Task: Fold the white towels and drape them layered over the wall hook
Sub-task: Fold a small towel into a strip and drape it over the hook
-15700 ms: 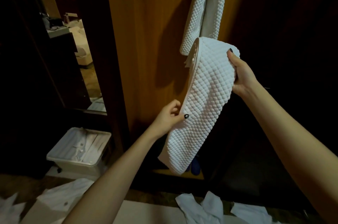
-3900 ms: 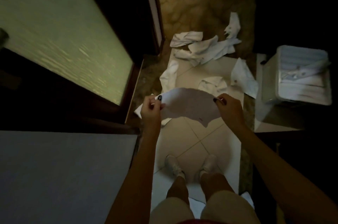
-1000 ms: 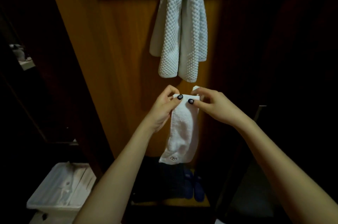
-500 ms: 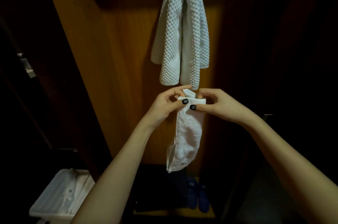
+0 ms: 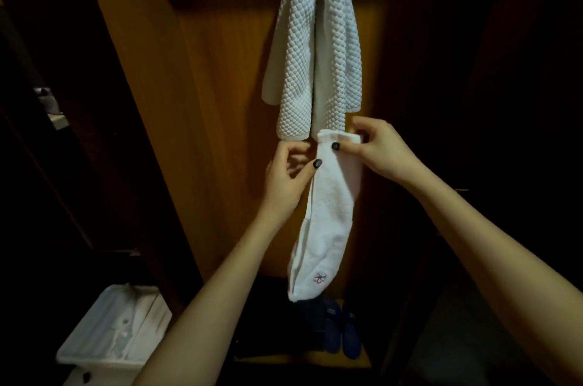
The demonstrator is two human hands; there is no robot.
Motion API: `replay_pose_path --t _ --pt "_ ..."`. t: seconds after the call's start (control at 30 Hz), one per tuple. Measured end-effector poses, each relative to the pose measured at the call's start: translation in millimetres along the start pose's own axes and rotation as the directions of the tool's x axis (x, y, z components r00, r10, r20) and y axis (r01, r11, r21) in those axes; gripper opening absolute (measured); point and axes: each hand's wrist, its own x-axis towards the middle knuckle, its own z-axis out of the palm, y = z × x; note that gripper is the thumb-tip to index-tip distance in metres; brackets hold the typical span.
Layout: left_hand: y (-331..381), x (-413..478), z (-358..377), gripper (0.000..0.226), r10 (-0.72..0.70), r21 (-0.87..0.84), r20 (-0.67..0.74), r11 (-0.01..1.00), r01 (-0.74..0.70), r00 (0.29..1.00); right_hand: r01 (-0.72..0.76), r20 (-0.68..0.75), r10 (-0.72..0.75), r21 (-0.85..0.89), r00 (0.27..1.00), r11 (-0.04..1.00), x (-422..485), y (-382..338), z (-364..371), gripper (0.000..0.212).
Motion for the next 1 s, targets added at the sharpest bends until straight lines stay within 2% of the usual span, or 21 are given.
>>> replay_pose_path --t 0.07,0.13,0.2,0.27,0.3,0.37,0.43,0.47,0.57,0.7,0.87,1.0 --pt "-20.5 -20.3 -1.0 0.016 -0.01 0.127 -0.034 0.992 0.014 0.999 -0.024 -0.034 0.025 0.056 0.999 0.998 4.9 4.2 0.6 0.032" --pt "-37.0 -38.3 -1.0 0.01 -0.055 0.202 0.001 0.978 0.054 0.998 -0.022 -0.038 0.026 0.108 0.999 0.994 10.7 5.7 -0.2 0.034" --pt "-47.4 -49.5 0.5 0.01 -0.113 0.218 -0.026 0.969 0.116 0.993 -0.006 -0.04 0.012 0.139 0.999 0.99 18.0 3.0 -1.8 0.034" --pt "-50.8 -53.8 -0.1 0.021 -0.174 0.161 -0.129 0.968 0.194 0.976 -0.009 -0.043 0.016 0.174 0.999 0.985 27.6 -1.8 -4.3 0.033" --pt "-51.4 -54.3 -1.4 0.025 -0.172 0.156 -0.167 0.968 0.198 0.971 -0.013 -0.046 0.023 0.189 0.999 0.982 32.6 -4.6 -6.0 0.034" --pt "-52.4 -52.4 -5.5 0.02 -0.045 0.267 -0.186 0.959 0.095 0.982 -0.008 -0.057 0.019 0.198 0.998 0.98 41.7 -11.1 -9.0 0.039" --pt "-54.6 -49.8 -11.6 0.015 0.068 0.351 -0.156 0.936 -0.009 0.985 -0.001 -0.056 0.013 0.201 0.998 0.98 48.9 -17.3 -11.4 0.041" --pt "-54.4 -48.2 -14.7 0.015 0.064 0.348 -0.141 0.937 -0.011 0.988 0.002 -0.052 0.009 0.211 0.999 0.978 51.3 -20.3 -12.6 0.042" --pt "-56.4 -43.0 -20.9 0.027 -0.08 0.278 -0.068 0.956 0.096 0.994 0.016 -0.045 -0.006 0.218 0.999 0.976 55.9 -28.0 -15.9 0.042" --pt "-59.2 -35.9 -19.9 0.023 -0.216 0.325 0.089 0.929 0.177 0.972 0.025 -0.064 -0.014 0.179 0.998 0.984 57.9 -34.4 -14.6 0.036" --pt "-57.3 -37.2 -17.1 0.015 -0.229 0.361 0.153 0.918 0.162 0.961 0.024 -0.194 0.001 0.127 0.981 0.992 61.0 -33.3 -7.6 0.037" --pt "-57.3 -44.2 -11.1 0.025 -0.207 0.298 0.112 0.94 0.166 0.972 -0.015 -0.265 0.063 0.18 0.962 0.984 66.8 -27.5 -9.6 0.034"
